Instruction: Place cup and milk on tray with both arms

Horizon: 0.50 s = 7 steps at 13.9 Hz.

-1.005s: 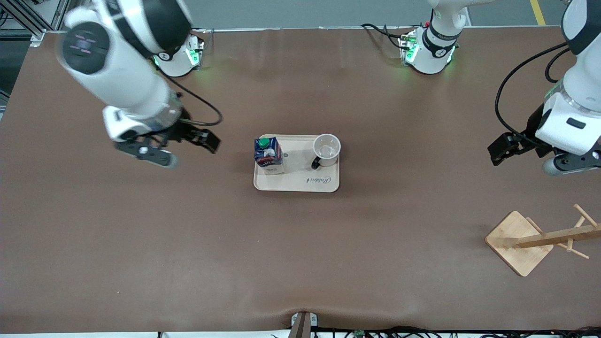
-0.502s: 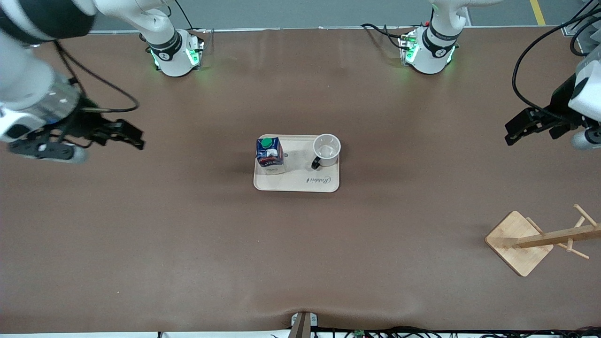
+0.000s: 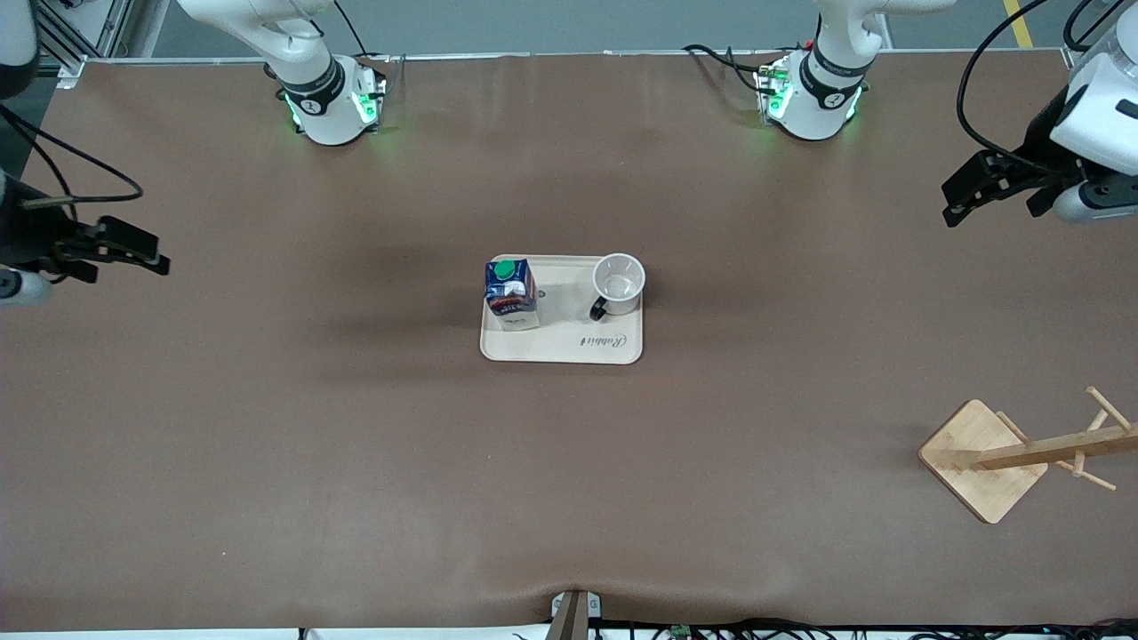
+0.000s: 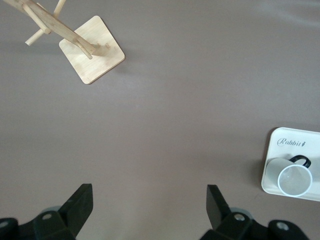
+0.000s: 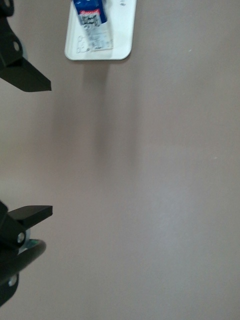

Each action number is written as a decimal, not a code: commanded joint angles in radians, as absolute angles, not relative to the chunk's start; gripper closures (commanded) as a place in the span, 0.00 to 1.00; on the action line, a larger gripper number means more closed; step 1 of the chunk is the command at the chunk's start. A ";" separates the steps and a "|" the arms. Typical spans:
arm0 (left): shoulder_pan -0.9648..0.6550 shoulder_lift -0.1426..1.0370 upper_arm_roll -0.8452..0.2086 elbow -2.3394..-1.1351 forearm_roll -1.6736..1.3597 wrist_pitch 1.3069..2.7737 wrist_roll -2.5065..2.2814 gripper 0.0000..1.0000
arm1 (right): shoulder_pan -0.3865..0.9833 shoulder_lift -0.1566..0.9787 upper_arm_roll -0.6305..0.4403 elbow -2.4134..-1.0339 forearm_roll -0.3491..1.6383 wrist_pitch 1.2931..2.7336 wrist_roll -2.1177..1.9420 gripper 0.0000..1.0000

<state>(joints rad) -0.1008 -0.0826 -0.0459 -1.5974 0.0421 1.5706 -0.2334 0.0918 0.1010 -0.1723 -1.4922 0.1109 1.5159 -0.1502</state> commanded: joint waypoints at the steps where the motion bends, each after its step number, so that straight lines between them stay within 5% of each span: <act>1: -0.120 -0.135 -0.009 -1.644 0.023 1.580 -0.169 0.00 | 0.068 0.072 -0.160 -1.441 0.100 1.497 -0.167 0.00; 7: -0.117 -0.123 0.005 -1.620 0.026 1.574 -0.137 0.00 | 0.017 0.069 -0.155 -1.404 0.113 1.454 -0.018 0.00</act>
